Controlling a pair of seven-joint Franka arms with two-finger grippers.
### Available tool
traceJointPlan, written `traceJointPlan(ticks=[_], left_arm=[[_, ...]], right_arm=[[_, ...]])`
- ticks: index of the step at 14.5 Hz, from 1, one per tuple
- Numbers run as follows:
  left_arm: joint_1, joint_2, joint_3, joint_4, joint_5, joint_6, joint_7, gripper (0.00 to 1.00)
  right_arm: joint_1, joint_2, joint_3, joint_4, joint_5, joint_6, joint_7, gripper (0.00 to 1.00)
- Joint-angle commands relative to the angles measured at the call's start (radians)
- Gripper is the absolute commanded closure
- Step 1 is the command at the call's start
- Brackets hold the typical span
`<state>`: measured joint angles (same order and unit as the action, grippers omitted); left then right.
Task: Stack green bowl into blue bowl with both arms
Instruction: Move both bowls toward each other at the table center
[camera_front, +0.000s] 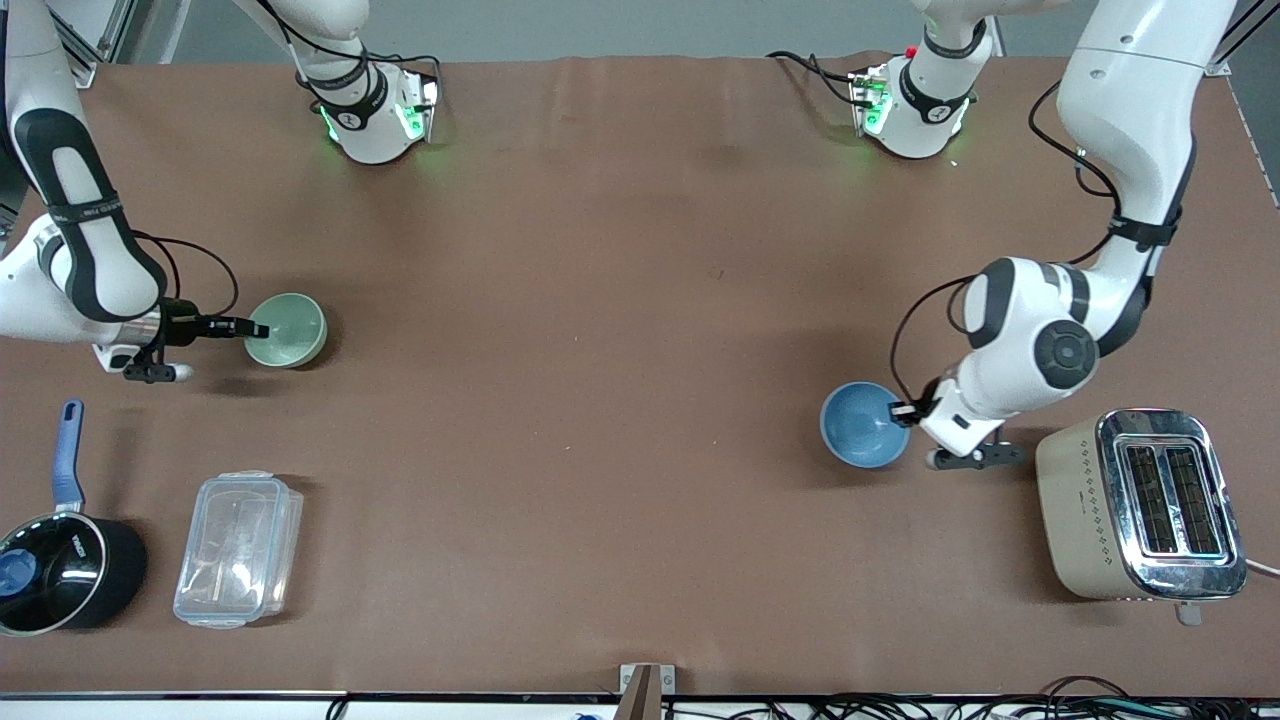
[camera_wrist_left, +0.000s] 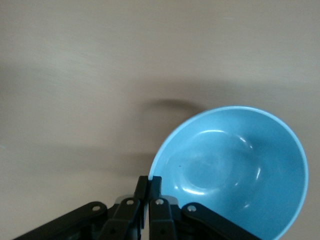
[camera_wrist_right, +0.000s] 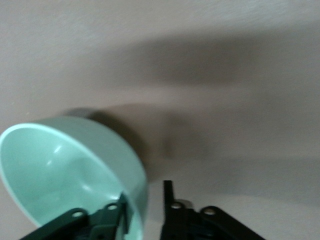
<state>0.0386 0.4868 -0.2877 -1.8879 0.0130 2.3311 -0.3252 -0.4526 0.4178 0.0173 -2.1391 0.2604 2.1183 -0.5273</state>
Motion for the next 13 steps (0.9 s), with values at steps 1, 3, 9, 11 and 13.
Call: traceJointPlan(ticks=[1, 3, 9, 11, 13], left_arm=[[-0.012, -0.024, -0.103, 0.019, -0.013, -0.041, -0.179, 1.00], [-0.066, 0.004, -0.136, 0.052, -0.005, -0.041, -0.317, 1.00], [-0.334, 0.084, -0.126, 0.128, 0.005, -0.018, -0.598, 1.00], [-0.376, 0.113, -0.122, 0.130, 0.034, 0.035, -0.691, 1.00], [-0.396, 0.143, -0.122, 0.130, 0.080, 0.070, -0.739, 1.00]], right_arm=[[0.014, -0.063, 0.003, -0.013, 0.025, -0.055, 0.000, 0.99], [0.023, -0.134, 0.003, -0.013, 0.025, -0.140, 0.012, 0.99], [0.219, -0.387, 0.001, -0.002, 0.020, -0.265, 0.326, 0.99], [0.311, -0.407, 0.003, 0.010, 0.020, -0.262, 0.450, 0.99], [0.417, -0.402, 0.003, 0.036, 0.020, -0.239, 0.596, 0.99]])
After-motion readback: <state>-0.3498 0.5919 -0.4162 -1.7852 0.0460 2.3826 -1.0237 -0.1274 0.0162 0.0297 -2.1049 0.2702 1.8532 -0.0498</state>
